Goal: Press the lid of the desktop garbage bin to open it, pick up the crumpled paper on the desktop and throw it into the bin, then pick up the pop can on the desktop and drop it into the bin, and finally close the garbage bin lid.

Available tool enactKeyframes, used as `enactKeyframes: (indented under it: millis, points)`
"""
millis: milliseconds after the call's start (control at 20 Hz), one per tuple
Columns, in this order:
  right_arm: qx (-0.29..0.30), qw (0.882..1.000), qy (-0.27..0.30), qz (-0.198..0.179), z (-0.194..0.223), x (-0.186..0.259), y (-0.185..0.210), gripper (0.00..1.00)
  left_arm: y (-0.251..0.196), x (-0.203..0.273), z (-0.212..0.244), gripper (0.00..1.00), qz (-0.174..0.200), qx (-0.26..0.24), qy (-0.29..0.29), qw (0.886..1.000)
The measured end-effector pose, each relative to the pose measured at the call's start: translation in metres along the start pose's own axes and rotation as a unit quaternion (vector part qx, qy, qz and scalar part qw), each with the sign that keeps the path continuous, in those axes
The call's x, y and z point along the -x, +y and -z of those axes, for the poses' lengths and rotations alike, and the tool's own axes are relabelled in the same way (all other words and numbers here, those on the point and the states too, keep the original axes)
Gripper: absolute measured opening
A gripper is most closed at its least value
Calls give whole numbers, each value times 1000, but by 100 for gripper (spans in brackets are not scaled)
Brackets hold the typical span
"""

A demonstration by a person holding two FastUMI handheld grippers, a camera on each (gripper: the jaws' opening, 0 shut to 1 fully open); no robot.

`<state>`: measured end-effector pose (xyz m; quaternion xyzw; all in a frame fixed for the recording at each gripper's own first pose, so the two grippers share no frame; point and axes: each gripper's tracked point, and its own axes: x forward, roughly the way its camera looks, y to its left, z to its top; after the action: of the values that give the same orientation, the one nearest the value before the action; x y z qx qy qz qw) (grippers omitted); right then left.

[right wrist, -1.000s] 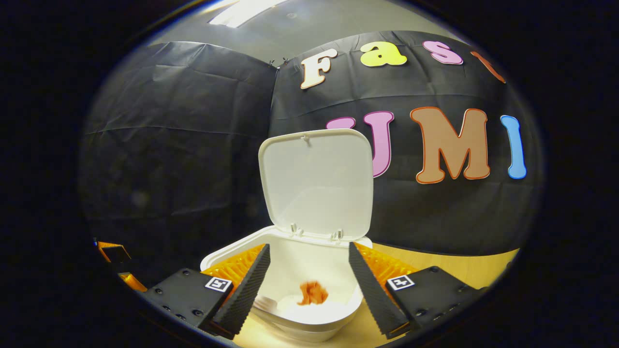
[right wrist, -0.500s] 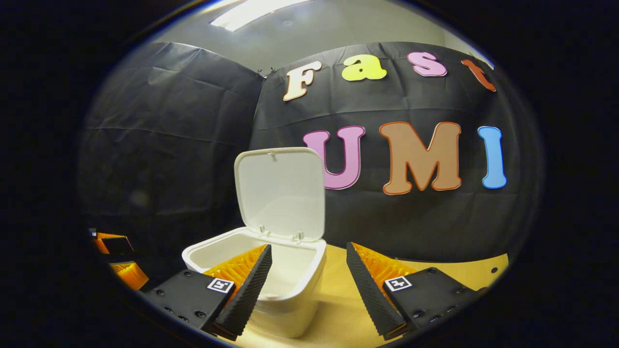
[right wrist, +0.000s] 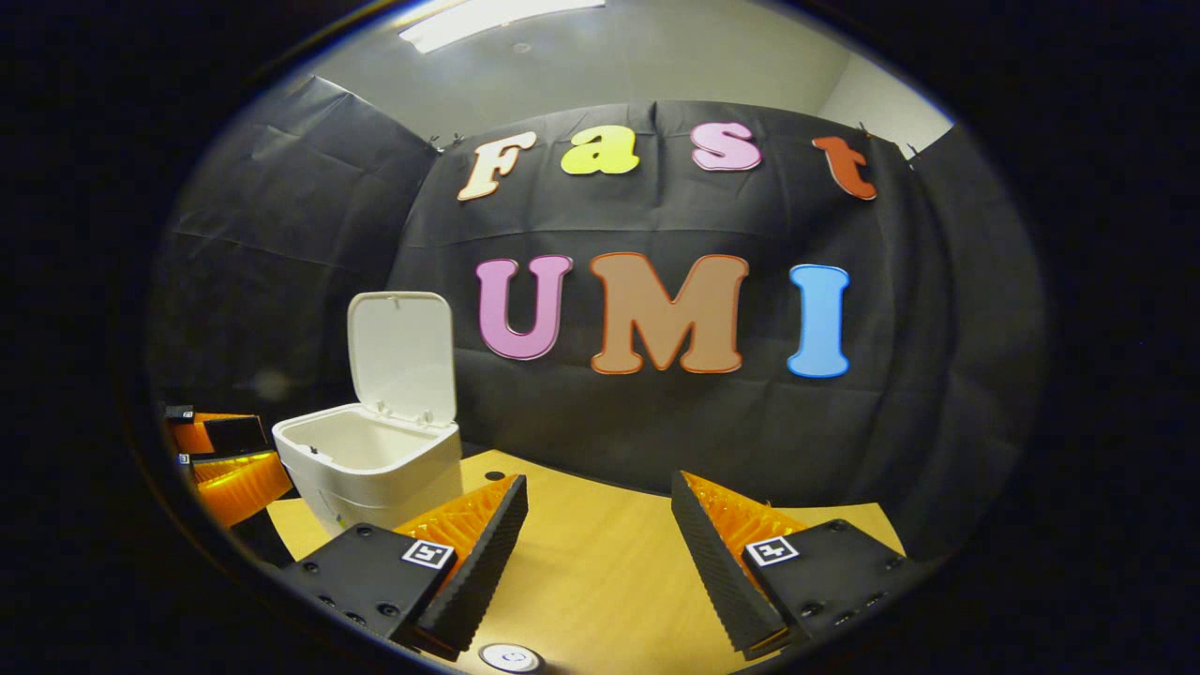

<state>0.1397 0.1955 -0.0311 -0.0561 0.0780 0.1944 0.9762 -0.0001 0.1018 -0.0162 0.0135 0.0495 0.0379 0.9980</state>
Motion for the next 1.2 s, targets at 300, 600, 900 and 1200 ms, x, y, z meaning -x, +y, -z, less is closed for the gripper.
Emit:
enactKeyframes:
  millis: [300,600,900,1200]
  points:
    - [-26,996,6,88,19,57,-94,97,-68,-22,3,94,63,-1,0,998]
    - [-48,987,28,151,45,103,-156,97,-121,-38,30,94,112,-4,25,993]
    - [-63,979,56,186,71,130,-190,97,-151,-40,97,94,136,-4,95,986]
    - [-53,975,84,199,91,145,-204,97,-160,-30,180,94,135,-22,175,975]
